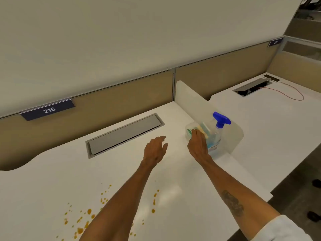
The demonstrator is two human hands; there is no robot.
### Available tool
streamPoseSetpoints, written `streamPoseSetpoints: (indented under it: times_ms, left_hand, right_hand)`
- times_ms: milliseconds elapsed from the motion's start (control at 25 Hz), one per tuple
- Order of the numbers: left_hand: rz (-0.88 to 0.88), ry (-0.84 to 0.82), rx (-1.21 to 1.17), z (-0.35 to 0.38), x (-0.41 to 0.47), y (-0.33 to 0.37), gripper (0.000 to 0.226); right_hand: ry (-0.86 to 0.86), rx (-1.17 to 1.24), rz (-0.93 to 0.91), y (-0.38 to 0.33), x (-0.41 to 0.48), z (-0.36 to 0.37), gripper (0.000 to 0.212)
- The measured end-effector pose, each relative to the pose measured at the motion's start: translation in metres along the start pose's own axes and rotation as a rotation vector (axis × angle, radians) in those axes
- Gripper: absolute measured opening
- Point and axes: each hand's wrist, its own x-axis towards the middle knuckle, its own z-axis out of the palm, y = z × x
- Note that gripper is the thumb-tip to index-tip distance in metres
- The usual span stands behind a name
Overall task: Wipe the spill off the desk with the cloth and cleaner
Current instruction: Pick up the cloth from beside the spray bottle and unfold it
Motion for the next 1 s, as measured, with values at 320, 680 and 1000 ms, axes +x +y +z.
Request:
streamPoseSetpoints:
  times_ms: [320, 680, 1000]
  left_hand:
    - [-0.019, -0.034, -0.079, 0.041, 0.071, 0.041, 0.043]
    - [-0.016, -0.059, -0.17, 0.083, 0.133, 0.068, 0.041]
    - [0.012, -0.11, -0.153, 0.104, 0.155, 0.062, 0.041]
  right_hand:
    - [0.034, -0.15, 0.152, 0.02, 0.075, 0.009, 0.066]
    - [0.058, -0.025, 0.356, 0.037, 0.122, 0.036, 0.072]
    - [0.05, -0.007, 0.497, 0.043, 0.14, 0.048, 0.076]
